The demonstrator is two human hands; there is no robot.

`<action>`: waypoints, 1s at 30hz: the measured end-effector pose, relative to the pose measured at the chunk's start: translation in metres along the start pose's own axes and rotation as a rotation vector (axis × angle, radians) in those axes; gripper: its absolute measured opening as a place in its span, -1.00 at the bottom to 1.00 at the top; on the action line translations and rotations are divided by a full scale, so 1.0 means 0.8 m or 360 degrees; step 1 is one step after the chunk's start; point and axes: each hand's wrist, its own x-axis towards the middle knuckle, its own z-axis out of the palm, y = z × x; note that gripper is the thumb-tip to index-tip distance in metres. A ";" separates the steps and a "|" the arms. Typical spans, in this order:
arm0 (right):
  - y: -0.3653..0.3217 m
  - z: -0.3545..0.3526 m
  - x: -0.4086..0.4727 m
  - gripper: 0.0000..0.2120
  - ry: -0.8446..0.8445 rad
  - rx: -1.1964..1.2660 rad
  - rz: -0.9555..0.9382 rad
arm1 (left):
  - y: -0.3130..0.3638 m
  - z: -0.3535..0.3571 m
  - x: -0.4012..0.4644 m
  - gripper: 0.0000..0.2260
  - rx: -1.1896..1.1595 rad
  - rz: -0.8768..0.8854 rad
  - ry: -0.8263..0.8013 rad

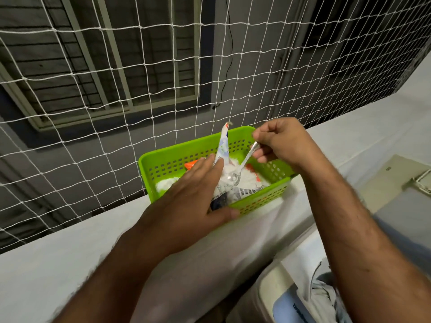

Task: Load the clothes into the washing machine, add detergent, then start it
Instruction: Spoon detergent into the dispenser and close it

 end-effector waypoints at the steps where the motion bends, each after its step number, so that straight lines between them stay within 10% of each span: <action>1: 0.000 -0.006 -0.001 -0.85 0.0043 0.0028 -0.0008 | 0.000 0.000 0.000 -0.14 0.0002 -0.0005 0.0006; 16: 0.017 -0.083 -0.037 -0.84 0.0458 0.0437 -0.0043 | 0.025 -0.013 0.003 -0.13 0.0128 -0.0035 -0.0008; 30: 0.121 -0.253 -0.185 -0.84 0.1051 0.0613 0.0118 | 0.194 0.101 0.060 -0.17 -0.0073 0.0509 -0.0153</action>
